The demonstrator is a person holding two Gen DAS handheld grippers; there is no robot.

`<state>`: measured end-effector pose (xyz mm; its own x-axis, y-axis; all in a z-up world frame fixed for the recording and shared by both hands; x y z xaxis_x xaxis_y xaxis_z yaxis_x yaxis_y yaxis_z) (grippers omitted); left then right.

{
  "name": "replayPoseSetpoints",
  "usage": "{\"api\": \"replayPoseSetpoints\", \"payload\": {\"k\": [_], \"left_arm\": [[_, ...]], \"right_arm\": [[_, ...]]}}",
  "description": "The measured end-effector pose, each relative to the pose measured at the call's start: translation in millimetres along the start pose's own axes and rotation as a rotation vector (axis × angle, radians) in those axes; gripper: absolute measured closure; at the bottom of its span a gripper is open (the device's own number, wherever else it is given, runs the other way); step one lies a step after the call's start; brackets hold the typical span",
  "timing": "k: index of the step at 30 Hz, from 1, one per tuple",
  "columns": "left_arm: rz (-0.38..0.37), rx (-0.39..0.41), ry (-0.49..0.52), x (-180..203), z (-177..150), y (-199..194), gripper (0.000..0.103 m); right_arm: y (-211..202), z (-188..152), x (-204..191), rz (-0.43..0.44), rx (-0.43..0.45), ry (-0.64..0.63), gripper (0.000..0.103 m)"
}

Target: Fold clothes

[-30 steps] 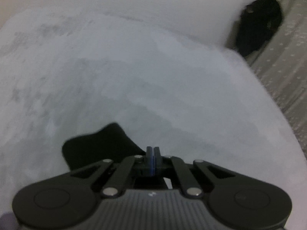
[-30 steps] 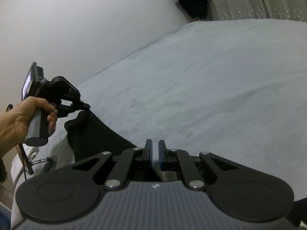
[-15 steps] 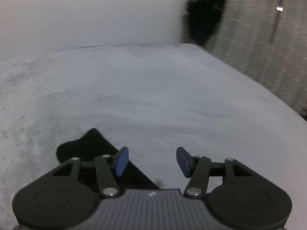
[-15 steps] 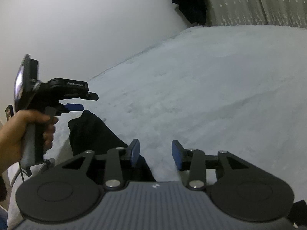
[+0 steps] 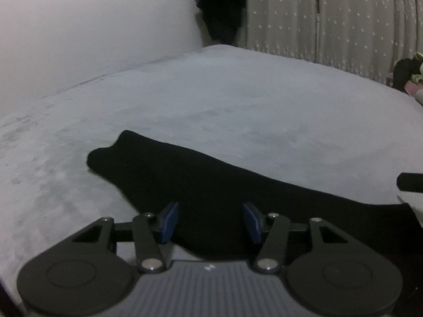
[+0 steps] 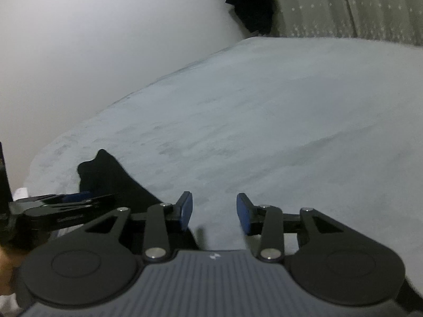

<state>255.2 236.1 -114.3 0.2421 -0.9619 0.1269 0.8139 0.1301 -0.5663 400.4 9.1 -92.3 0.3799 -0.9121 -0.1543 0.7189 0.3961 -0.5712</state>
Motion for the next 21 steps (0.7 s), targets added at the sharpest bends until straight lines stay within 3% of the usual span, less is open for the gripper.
{"api": "replayPoseSetpoints", "payload": {"k": [3, 11, 12, 15, 17, 21], "left_arm": [[-0.059, 0.032, 0.002, 9.4, 4.0, -9.5, 0.05], [-0.509, -0.054, 0.211, 107.4, -25.8, -30.8, 0.047], [-0.53, -0.108, 0.252, 115.9, -39.0, -28.7, 0.046], [-0.424, -0.162, 0.287, 103.1, -59.2, -24.0, 0.047], [-0.382, -0.165, 0.227, 88.8, -57.4, -31.8, 0.051], [-0.463, -0.22, 0.125, 76.5, -68.6, -61.2, 0.051]], "right_arm": [[-8.5, 9.5, 9.3, -0.098, 0.021, -0.009, 0.06], [-63.8, 8.9, 26.5, -0.169, -0.036, 0.048, 0.053], [-70.3, 6.7, 28.3, -0.19, -0.043, 0.047, 0.053], [-94.6, -4.0, 38.4, -0.256, -0.073, 0.056, 0.053], [-116.6, -11.7, 43.4, -0.282, -0.087, 0.067, 0.053], [-165.3, -27.6, 49.7, -0.333, -0.099, 0.088, 0.053]]}}
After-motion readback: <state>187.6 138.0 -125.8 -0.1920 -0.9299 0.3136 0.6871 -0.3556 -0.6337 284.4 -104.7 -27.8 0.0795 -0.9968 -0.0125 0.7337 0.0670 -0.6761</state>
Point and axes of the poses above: each gripper's, at about its wrist camera, not at the fingertips, and y roughly the way its jaws point, x to its right, z to its top, the point moved 10 cm from there along y, roughly the way its jaws point, and after that the axes turned 15 degrees about -z, right-handed, at the moved point
